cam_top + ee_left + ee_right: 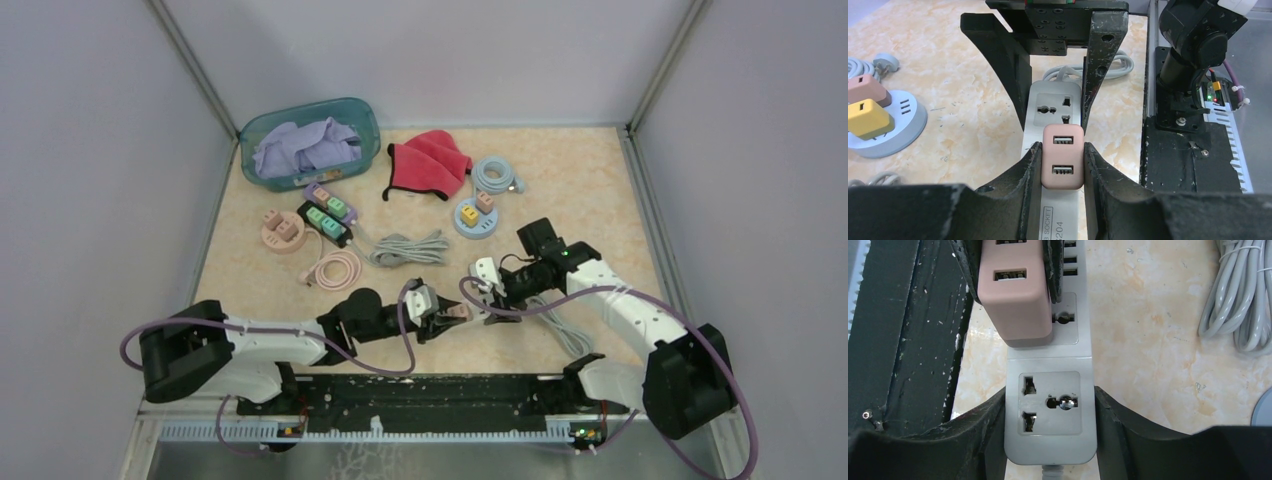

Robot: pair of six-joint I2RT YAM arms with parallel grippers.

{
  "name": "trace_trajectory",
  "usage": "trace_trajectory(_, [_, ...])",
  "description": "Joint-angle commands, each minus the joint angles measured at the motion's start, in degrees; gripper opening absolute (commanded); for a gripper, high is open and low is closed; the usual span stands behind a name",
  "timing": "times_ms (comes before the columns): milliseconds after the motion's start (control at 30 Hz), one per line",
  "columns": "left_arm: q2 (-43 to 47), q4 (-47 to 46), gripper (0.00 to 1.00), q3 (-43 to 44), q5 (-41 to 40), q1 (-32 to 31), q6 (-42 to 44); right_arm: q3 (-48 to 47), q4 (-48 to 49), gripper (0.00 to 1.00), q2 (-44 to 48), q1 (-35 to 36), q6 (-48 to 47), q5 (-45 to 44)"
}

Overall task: Pull the plug off the socket
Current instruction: Remove the plug from the socket.

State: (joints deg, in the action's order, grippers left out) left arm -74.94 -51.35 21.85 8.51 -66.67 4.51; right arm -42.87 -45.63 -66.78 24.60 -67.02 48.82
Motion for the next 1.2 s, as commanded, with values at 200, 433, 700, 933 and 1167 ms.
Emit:
trace_trajectory(200, [-3.68, 4.49, 0.00, 9.90, 2.73, -0.29, 1.68, -2.56, -0.68, 0.00, -0.27, -0.08, 1.35, 1.27])
trace_trajectory(433, [-4.91, 4.61, 0.00, 12.07, -0.75, 0.81, -3.04, -2.72, -0.69, 0.00, -0.02, -0.08, 1.67, 1.19])
trace_trajectory(700, [0.67, -6.10, 0.00, 2.65, 3.41, 6.97, -16.86, -2.80, 0.21, 0.00, 0.15, -0.12, 3.30, 0.33])
trace_trajectory(933, [1.89, -2.17, 0.00, 2.26, 4.67, 3.93, -7.33, -3.18, 0.31, 0.00, -0.32, -0.08, 4.20, 0.57])
trace_trajectory(1167, [-5.13, 15.51, 0.00, 14.28, -8.17, -5.92, 9.11, -3.53, 0.27, 0.00, -0.99, -0.09, 4.73, 0.34])
